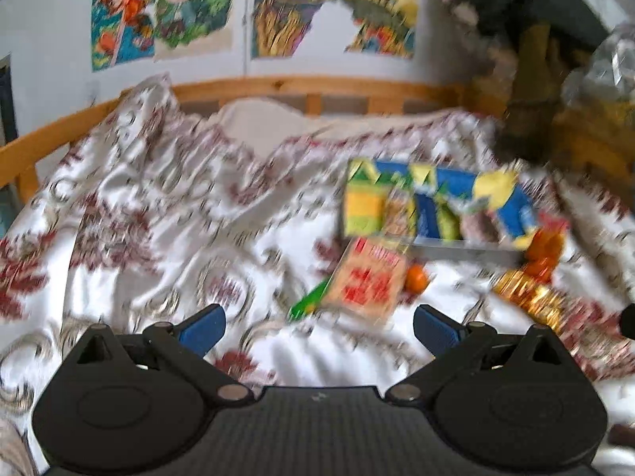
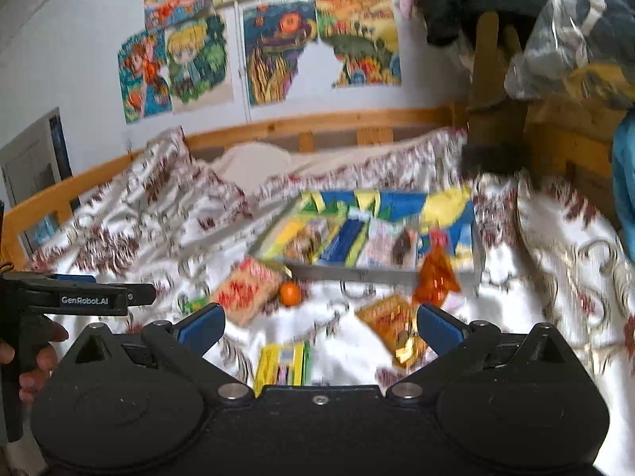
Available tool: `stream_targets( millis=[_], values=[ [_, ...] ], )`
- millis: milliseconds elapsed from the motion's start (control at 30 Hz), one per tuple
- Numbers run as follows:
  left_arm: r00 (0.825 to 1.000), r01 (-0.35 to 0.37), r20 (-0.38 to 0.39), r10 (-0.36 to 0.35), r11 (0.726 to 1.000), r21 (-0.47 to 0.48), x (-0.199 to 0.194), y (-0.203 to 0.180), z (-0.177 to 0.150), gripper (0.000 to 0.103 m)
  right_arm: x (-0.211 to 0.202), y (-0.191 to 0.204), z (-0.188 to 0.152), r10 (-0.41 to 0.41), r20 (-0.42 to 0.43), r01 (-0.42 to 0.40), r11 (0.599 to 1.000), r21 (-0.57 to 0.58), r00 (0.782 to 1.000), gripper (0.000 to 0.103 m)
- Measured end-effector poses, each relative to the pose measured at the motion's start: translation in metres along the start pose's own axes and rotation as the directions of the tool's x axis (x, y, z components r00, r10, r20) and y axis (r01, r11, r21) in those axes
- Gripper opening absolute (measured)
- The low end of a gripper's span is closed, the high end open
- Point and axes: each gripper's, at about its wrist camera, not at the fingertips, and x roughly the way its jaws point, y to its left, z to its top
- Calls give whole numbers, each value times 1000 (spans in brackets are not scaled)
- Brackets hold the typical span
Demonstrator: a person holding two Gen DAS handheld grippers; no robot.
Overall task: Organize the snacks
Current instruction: 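Move the left tool to the rice cracker bag while the right tool approaches the yellow wafer pack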
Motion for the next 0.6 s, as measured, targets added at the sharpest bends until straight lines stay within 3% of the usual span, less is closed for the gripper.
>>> stream_targets(
  millis=[167, 600],
  values=[
    [993, -74, -91, 75, 997, 14, 12, -1, -13, 103, 10, 5, -18, -20, -86, 21, 1000, 14, 996, 102],
    [984, -73, -159, 76, 997, 30, 22, -1, -23, 103, 23, 13, -35, -33, -172, 33, 999, -2, 985, 102]
  ],
)
